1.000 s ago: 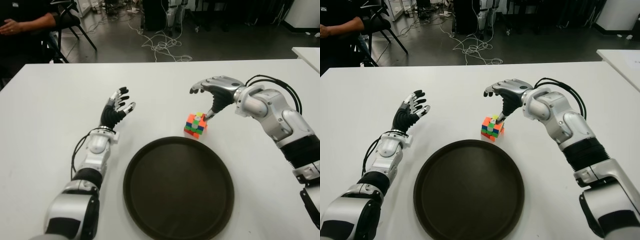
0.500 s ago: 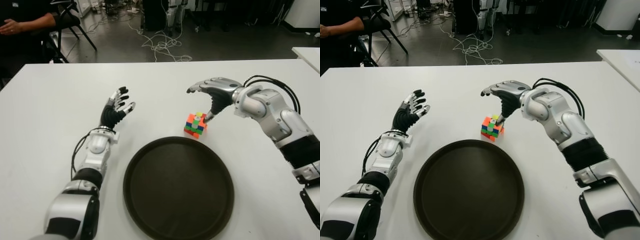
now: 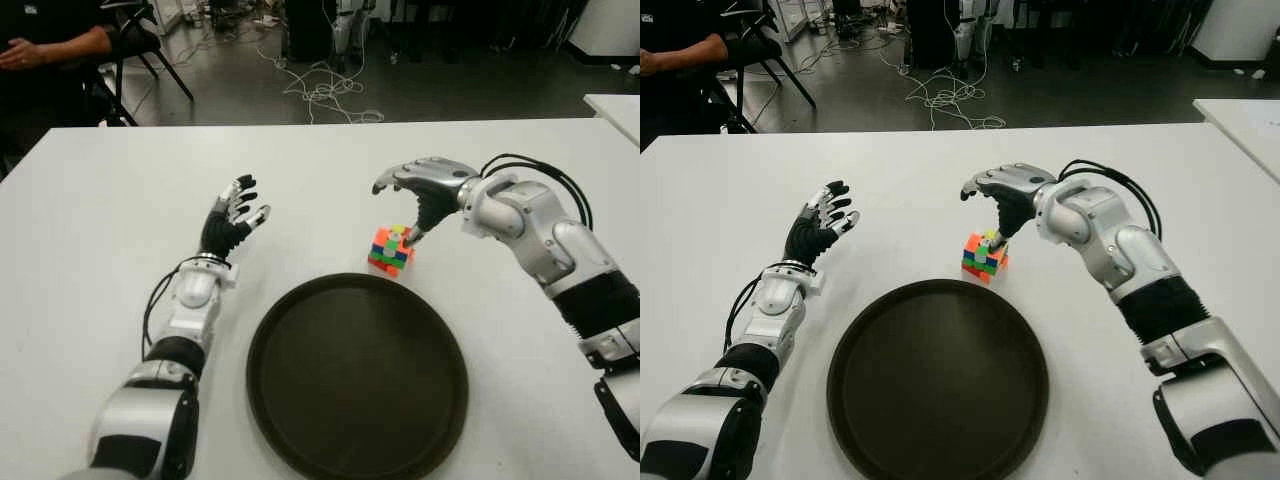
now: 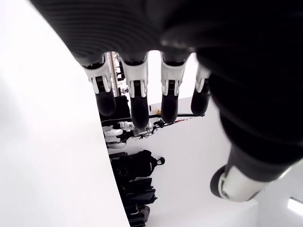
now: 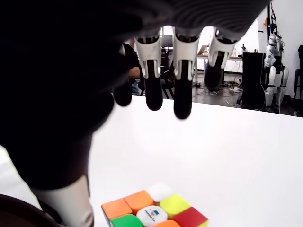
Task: Pick up the Rubik's Cube and put it in the plate
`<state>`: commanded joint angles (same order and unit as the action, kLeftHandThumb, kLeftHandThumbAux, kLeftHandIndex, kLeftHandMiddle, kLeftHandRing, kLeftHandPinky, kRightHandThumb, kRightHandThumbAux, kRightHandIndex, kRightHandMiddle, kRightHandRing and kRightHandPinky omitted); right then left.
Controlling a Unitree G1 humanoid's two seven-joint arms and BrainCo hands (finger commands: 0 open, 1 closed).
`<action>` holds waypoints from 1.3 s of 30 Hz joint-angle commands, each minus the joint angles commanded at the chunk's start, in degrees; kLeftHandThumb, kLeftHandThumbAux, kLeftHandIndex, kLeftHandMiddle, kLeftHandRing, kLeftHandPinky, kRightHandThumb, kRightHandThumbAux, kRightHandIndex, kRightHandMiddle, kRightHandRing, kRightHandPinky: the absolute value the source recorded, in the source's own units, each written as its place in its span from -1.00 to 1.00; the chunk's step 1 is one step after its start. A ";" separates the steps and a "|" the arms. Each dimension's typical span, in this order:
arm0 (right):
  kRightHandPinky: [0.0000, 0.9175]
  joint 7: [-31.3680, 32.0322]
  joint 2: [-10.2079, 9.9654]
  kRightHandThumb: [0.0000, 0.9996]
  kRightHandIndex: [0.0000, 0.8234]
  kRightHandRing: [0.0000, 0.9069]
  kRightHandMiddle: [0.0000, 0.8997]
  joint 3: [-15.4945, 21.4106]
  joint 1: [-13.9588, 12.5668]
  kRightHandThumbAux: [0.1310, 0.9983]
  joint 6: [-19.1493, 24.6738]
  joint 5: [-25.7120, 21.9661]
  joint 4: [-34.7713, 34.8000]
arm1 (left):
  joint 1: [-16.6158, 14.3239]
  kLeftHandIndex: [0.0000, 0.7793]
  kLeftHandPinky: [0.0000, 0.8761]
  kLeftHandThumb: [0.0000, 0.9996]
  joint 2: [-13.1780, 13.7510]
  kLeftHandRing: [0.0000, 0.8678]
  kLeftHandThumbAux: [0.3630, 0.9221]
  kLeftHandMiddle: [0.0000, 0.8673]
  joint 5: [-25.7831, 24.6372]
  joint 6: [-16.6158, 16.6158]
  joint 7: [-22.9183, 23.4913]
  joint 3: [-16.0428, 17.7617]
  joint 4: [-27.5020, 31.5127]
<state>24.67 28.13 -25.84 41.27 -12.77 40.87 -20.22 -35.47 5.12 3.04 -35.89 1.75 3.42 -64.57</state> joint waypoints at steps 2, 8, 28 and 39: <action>-0.06 -0.36 -0.30 -1.00 -0.08 -0.05 -0.01 -0.08 -0.09 0.70 -0.08 -0.07 -0.37 | 0.00 -0.68 -0.75 -1.00 0.02 -0.72 0.26 -0.67 -0.06 0.18 0.17 -0.01 0.11; 0.05 -0.75 -1.01 -1.00 0.01 0.09 0.12 -0.38 -0.22 0.74 -0.28 -0.42 -1.43 | 0.13 -0.66 -0.72 -1.00 0.01 -0.69 0.32 -0.65 -0.23 0.54 0.34 0.00 0.48; 0.17 -1.91 -3.32 -1.00 0.10 0.25 0.22 -2.21 1.67 0.78 -0.03 0.39 -8.42 | 0.27 -0.69 -0.73 -1.00 0.15 -0.71 0.19 -0.67 -0.36 0.62 0.77 0.01 0.77; 0.26 -2.16 -4.31 -1.00 0.15 0.33 0.31 -3.36 2.91 0.77 -0.70 0.16 -12.57 | 0.37 -0.67 -0.77 -1.00 0.24 -0.71 0.18 -0.66 -0.29 0.54 0.61 0.03 0.82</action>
<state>22.51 23.82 -29.21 44.18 -13.47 41.03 -32.79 -35.10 5.37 2.75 -35.35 2.36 3.45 -63.74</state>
